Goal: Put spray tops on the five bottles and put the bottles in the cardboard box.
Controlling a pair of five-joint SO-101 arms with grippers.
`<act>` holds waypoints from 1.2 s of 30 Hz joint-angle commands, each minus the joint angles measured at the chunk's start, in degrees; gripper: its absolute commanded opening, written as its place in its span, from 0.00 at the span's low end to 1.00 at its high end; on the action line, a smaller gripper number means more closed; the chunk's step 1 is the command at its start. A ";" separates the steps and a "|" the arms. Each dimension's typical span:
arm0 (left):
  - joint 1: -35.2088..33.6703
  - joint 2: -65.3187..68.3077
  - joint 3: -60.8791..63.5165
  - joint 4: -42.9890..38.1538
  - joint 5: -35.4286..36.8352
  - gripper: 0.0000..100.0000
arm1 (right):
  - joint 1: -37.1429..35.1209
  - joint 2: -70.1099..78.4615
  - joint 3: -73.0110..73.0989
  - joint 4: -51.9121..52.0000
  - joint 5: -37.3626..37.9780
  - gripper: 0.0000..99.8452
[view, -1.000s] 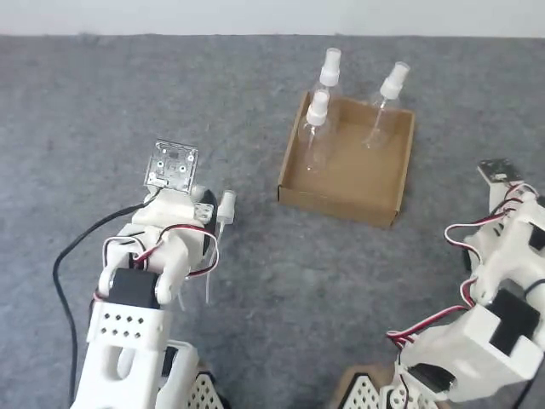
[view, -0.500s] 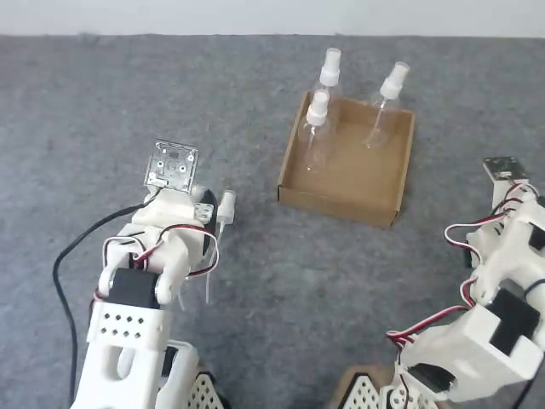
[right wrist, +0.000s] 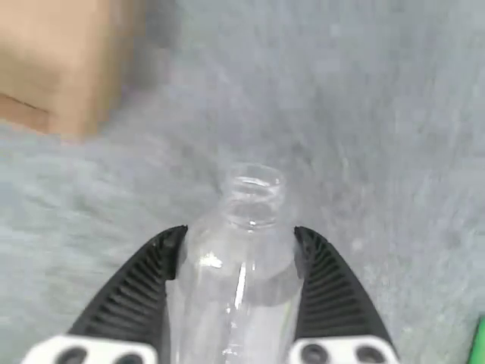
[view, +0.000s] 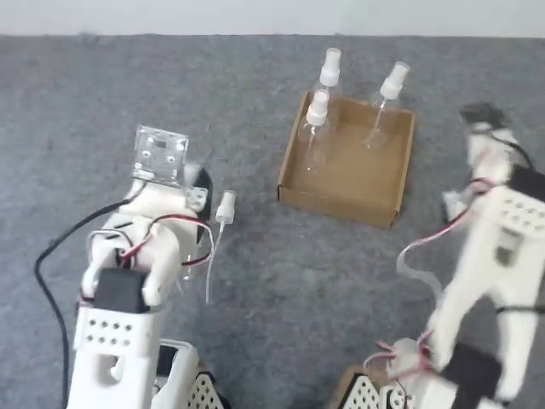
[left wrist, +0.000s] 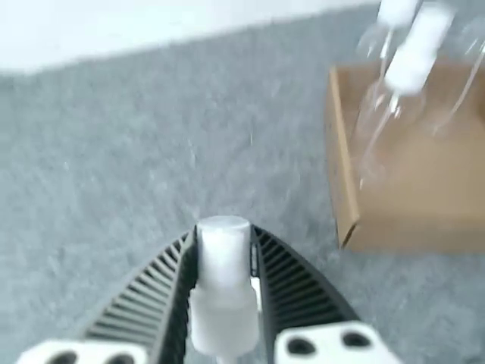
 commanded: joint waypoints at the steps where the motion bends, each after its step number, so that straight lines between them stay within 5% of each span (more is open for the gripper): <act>1: -0.53 -1.49 -11.47 4.66 0.44 0.01 | -13.41 -15.08 0.70 1.63 -6.51 0.03; 8: -0.53 -1.41 -24.48 7.38 0.53 0.01 | -40.92 -25.98 6.95 -0.48 -18.99 0.03; 15: 0.00 -1.41 -32.22 6.95 6.24 0.01 | -57.98 -26.51 16.26 -15.25 -20.57 0.03; 22: 0.00 -1.41 -36.79 5.01 12.40 0.01 | -61.14 -26.59 28.40 -30.55 -20.57 0.01; 36: 1.41 -1.76 -21.32 -10.90 16.35 0.01 | -67.47 -26.68 40.53 -50.95 -20.84 0.01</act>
